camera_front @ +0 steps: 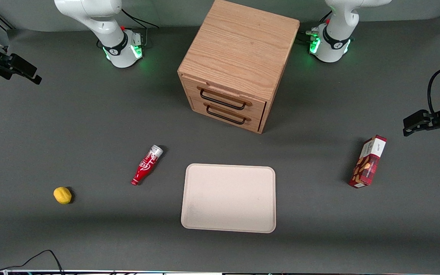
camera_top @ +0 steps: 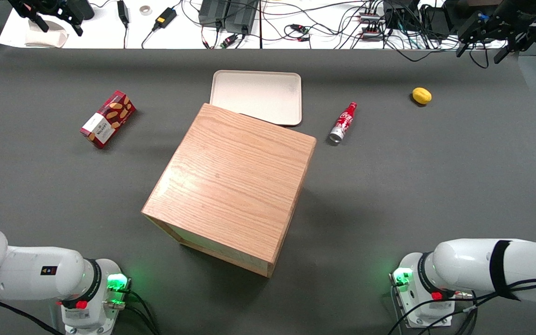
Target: Open upper drawer
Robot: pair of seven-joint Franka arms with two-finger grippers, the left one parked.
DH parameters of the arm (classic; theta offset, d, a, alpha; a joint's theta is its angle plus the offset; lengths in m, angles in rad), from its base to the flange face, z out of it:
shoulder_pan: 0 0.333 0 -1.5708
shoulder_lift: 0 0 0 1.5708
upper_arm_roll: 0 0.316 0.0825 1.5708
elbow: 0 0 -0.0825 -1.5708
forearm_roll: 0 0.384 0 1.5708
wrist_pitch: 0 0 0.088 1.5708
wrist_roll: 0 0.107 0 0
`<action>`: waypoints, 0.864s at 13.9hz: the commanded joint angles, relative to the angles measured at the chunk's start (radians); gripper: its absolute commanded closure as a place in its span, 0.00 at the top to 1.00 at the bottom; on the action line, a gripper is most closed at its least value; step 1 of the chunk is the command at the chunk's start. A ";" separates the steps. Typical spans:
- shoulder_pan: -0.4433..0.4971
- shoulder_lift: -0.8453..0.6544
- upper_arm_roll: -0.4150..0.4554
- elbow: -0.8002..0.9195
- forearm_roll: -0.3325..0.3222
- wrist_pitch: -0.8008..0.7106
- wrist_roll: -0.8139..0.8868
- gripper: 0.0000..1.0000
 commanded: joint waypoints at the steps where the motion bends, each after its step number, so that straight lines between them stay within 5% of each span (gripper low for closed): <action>1: 0.003 0.004 -0.003 0.018 -0.012 -0.026 0.018 1.00; 12: 0.017 0.025 0.001 0.074 -0.004 -0.081 -0.037 1.00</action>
